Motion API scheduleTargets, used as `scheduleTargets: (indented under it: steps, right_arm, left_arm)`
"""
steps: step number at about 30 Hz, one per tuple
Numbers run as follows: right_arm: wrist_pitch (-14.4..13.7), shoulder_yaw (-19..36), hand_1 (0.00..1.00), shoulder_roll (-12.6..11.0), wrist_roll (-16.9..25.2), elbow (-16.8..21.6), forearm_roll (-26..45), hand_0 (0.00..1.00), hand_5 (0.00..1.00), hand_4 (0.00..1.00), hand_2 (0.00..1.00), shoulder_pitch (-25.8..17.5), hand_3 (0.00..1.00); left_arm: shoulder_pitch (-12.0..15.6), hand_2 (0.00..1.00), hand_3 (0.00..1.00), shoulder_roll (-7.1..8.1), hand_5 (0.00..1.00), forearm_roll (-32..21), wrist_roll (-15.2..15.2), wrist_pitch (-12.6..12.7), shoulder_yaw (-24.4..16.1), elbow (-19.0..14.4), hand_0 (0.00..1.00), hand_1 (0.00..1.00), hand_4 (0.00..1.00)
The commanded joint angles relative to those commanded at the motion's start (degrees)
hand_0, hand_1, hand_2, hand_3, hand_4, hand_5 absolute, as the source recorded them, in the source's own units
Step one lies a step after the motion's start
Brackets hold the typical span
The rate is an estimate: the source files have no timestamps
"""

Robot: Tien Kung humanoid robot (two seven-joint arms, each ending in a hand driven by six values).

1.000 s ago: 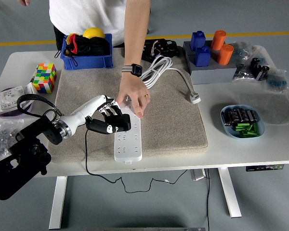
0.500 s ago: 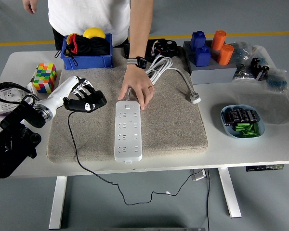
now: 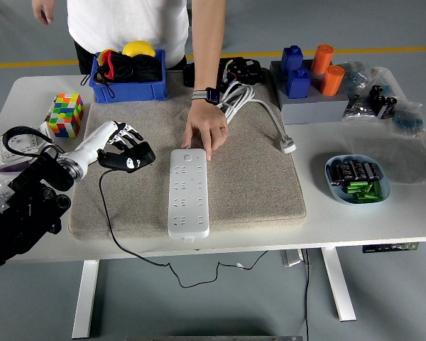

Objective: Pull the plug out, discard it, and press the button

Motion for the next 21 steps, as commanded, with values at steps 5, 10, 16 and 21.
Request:
scheduleTargets:
  steps: [5, 10, 16, 21]
  right_arm:
    - [0.0, 0.0, 0.661, 0.0, 0.0, 0.0, 0.0, 0.740, 0.481, 0.659, 0.644, 0.0, 0.615]
    - [0.0, 0.1, 0.661, 0.0, 0.0, 0.0, 0.0, 0.740, 0.482, 0.659, 0.644, 0.0, 0.614]
    - [0.0, 0.1, 0.661, 0.0, 0.1, 0.0, -0.1, 0.740, 0.481, 0.657, 0.644, 0.0, 0.614]
    - [0.0, 0.1, 0.661, 0.0, 0.1, 0.0, -0.1, 0.740, 0.480, 0.658, 0.644, 0.0, 0.614]
  left_arm:
    - [-0.5, 0.577, 0.631, -0.05, 0.002, -1.0, 0.3, -0.3, 0.4, 1.6, 0.694, 0.667, 0.751]
    - [-0.5, 0.652, 0.643, -0.03, 0.002, -0.9, 0.3, -0.5, 0.5, 2.4, 0.746, 0.751, 0.785]
    - [-0.3, 0.723, 0.698, 0.16, 0.002, -0.9, 0.6, -0.8, 0.3, 2.6, 0.772, 0.819, 0.846]
    - [0.2, 0.843, 0.830, 0.44, 0.035, -0.3, 1.0, -0.7, -0.8, 0.6, 0.842, 0.918, 0.974]
